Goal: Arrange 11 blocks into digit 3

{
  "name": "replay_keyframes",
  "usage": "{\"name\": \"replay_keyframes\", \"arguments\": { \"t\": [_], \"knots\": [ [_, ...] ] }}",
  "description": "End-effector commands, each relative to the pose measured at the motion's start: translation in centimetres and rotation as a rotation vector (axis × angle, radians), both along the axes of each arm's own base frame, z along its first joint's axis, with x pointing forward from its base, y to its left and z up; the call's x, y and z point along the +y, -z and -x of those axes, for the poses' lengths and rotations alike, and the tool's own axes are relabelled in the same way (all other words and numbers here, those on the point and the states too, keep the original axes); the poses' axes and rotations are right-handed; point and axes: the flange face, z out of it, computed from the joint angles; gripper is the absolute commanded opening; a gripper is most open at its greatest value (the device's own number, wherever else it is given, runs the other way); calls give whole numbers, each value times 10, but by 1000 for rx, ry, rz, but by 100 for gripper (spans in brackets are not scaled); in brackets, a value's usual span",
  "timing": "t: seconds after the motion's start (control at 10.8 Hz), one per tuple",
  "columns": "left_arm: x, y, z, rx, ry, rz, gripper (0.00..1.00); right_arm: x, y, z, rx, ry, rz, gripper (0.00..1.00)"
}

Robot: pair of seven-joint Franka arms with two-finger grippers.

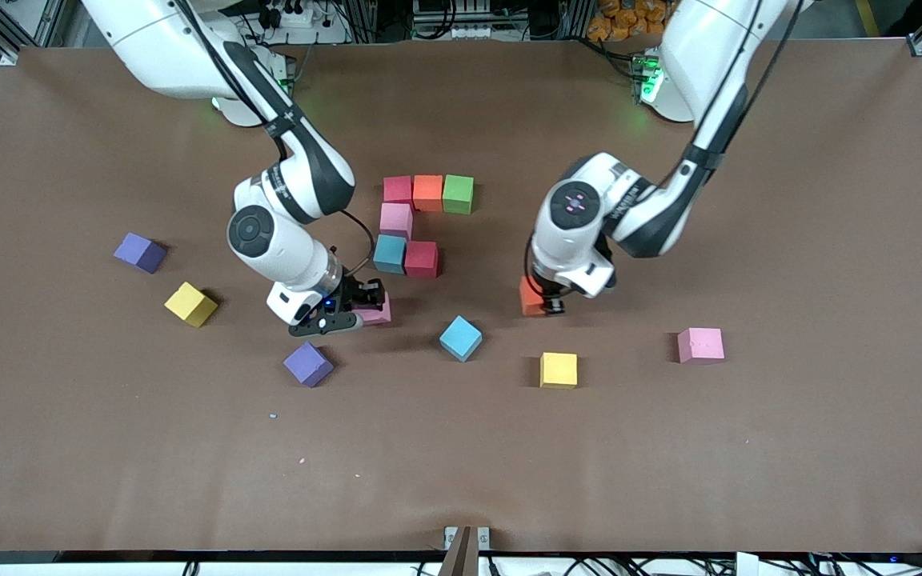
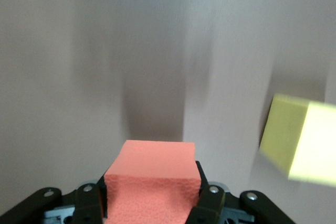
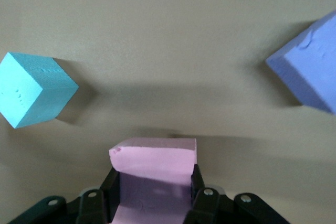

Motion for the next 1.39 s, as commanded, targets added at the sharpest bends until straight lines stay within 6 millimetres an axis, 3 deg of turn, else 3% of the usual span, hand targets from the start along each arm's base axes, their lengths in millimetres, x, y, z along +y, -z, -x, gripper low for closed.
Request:
{"name": "replay_keyframes", "arguments": {
  "t": [0.0, 0.37, 0.65, 0.93, 1.3],
  "knots": [
    [-45, 16, 13, -4, 92, -22, 0, -4, 2, 16, 27, 100, -1, 9],
    [-90, 40, 36, -19, 196, -41, 0, -6, 15, 24, 22, 152, 1, 9],
    [-111, 40, 54, -27, 244, -40, 0, -1, 19, 33, 22, 162, 1, 9],
    [-126, 45, 65, -17, 257, -29, 0, 12, 19, 44, 31, 175, 3, 9],
    [-135, 50, 69, 4, 216, -6, 0, 13, 16, 57, 33, 170, 13, 10]
  ]
}}
